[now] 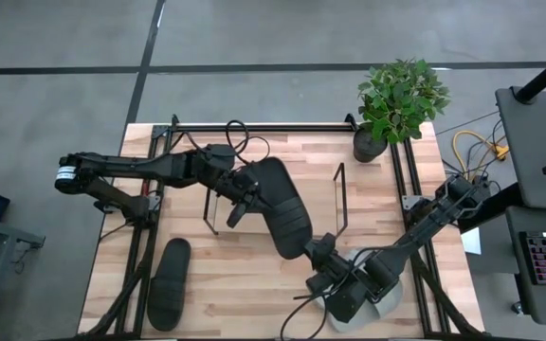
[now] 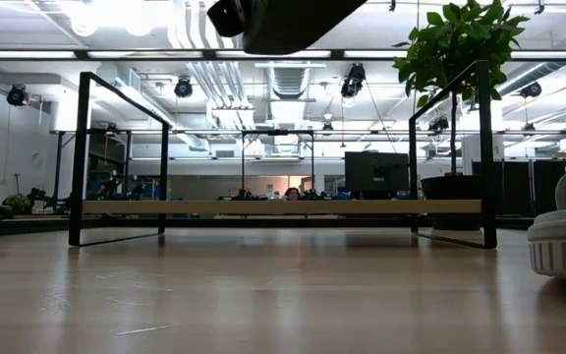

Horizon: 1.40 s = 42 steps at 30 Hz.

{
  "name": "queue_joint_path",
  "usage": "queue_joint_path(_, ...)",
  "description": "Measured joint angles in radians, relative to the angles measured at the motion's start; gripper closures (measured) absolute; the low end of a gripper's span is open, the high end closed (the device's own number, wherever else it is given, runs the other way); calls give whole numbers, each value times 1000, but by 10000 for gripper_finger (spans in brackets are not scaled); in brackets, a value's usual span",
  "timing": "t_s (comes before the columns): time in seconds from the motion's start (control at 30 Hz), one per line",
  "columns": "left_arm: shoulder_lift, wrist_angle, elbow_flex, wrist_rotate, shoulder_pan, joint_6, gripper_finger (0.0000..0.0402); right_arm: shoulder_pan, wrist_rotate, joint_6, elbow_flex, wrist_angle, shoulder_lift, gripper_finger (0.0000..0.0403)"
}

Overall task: Pick and place slides into the shelf
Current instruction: Put the right black slides on the shelf

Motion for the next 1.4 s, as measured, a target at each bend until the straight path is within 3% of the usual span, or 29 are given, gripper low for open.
queue_joint_path(0.1,0,1,0,-1,0,0,401,0,-2,-3,0,0,0,364)
queue_joint_path(0.43,0,7,1,-8,2,36,399,1,71,24,-2,0,2,364)
queue_joint_path(0.87,-15,22,2,-9,1,169,304,1,139,92,-2,-2,1,364)
queue_joint_path(1.13,-92,-19,1,-11,20,192,263,0,159,181,-2,-26,-2,364)
queue_joint_path(1.4,-285,-113,-10,-217,32,284,260,2,194,376,-2,-157,-4,364)
